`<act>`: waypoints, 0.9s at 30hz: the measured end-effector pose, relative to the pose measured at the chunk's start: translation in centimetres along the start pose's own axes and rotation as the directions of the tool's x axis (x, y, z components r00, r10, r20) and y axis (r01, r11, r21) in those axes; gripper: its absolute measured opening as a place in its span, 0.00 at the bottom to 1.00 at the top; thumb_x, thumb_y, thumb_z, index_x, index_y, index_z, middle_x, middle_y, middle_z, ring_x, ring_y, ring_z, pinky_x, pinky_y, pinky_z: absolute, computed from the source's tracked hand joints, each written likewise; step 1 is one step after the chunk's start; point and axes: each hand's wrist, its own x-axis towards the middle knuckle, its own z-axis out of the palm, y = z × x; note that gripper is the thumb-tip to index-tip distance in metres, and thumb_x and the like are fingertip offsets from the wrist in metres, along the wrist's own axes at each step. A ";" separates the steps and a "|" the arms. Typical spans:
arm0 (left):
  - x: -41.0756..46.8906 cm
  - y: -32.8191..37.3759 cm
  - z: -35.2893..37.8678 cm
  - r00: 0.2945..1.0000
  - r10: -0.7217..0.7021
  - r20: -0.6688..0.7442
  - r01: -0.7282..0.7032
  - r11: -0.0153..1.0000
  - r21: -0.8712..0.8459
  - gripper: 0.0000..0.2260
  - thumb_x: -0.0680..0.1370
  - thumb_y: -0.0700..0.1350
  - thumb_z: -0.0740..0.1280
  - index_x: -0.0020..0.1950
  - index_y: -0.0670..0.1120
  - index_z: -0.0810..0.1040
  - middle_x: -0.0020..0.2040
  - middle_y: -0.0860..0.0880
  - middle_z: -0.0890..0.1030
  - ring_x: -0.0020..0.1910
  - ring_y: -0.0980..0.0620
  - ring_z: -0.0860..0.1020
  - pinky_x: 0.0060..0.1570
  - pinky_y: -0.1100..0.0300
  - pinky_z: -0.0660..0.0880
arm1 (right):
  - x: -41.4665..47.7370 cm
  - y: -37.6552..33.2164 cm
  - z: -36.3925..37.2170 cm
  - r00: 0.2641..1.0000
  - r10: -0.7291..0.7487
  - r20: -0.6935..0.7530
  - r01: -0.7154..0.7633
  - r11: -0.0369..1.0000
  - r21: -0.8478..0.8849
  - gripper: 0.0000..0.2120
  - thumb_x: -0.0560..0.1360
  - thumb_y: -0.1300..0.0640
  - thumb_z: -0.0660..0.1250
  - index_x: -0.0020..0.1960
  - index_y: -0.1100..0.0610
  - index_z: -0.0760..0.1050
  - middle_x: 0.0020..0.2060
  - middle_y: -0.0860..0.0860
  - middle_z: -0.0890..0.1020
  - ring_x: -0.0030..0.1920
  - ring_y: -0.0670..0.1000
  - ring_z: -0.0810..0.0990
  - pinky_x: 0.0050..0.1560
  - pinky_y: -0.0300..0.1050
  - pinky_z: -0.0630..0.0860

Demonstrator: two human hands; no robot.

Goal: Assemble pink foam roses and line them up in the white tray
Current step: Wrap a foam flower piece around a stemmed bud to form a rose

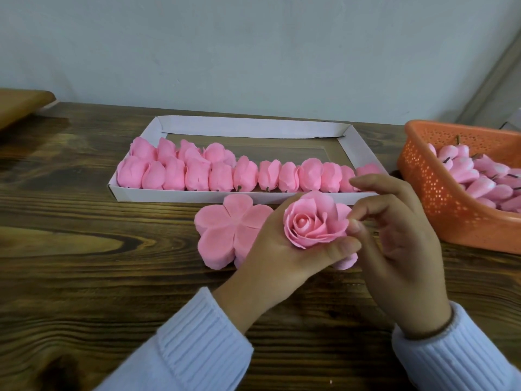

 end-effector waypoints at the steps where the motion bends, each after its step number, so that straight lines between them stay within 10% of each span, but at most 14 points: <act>1: 0.0 0.1 0.0 1.000 -0.005 -0.002 0.005 1.000 -0.014 0.07 0.71 0.33 0.69 0.44 0.41 0.73 0.36 0.55 0.79 0.34 0.53 0.76 0.37 0.65 0.76 | 0.0 0.0 0.0 1.000 -0.001 -0.001 0.001 1.000 -0.002 0.01 0.76 0.56 0.62 0.46 0.51 0.71 0.57 0.46 0.73 0.60 0.47 0.74 0.58 0.47 0.71; 6: -0.3 -0.4 -0.4 0.992 -0.062 -0.110 0.061 0.998 -0.011 0.19 0.67 0.42 0.74 0.44 0.32 0.68 0.35 0.50 0.77 0.34 0.55 0.80 0.35 0.57 0.73 | -0.1 0.0 0.0 1.000 0.001 -0.022 -0.001 1.000 0.002 0.02 0.76 0.58 0.62 0.45 0.55 0.72 0.55 0.46 0.74 0.58 0.48 0.75 0.58 0.48 0.71; 9: -0.2 -0.1 -0.4 0.992 -0.086 -0.092 0.086 0.996 0.000 0.09 0.68 0.42 0.73 0.42 0.43 0.74 0.36 0.48 0.78 0.36 0.48 0.78 0.34 0.47 0.75 | -0.1 0.0 -0.1 1.000 0.008 -0.027 -0.008 1.000 0.007 0.02 0.76 0.58 0.62 0.45 0.56 0.72 0.54 0.46 0.74 0.58 0.48 0.75 0.58 0.47 0.71; 17: -0.3 -0.1 -0.5 0.988 -0.157 0.014 0.156 0.987 0.049 0.03 0.70 0.41 0.71 0.38 0.47 0.79 0.35 0.56 0.80 0.36 0.58 0.78 0.38 0.65 0.76 | -0.2 0.1 0.0 1.000 -0.017 -0.006 0.017 1.000 0.022 0.03 0.76 0.59 0.62 0.47 0.51 0.70 0.55 0.47 0.74 0.59 0.46 0.75 0.58 0.46 0.71; 22: -0.5 -0.3 -0.4 0.996 -0.076 -0.054 0.084 0.981 0.174 0.14 0.69 0.37 0.74 0.50 0.44 0.74 0.39 0.49 0.79 0.41 0.51 0.80 0.45 0.56 0.80 | -0.6 0.1 0.6 0.956 0.289 0.050 -0.285 0.878 0.384 0.04 0.77 0.56 0.60 0.51 0.50 0.71 0.48 0.46 0.80 0.49 0.49 0.80 0.46 0.45 0.78; 27: -0.5 -0.1 -0.5 0.994 0.024 -0.102 0.007 0.958 0.286 0.18 0.67 0.40 0.77 0.51 0.55 0.76 0.43 0.55 0.80 0.39 0.54 0.81 0.42 0.58 0.80 | -0.8 0.1 1.0 0.749 0.579 0.322 -0.661 0.632 0.404 0.13 0.76 0.50 0.59 0.44 0.58 0.76 0.31 0.61 0.78 0.31 0.58 0.74 0.34 0.51 0.70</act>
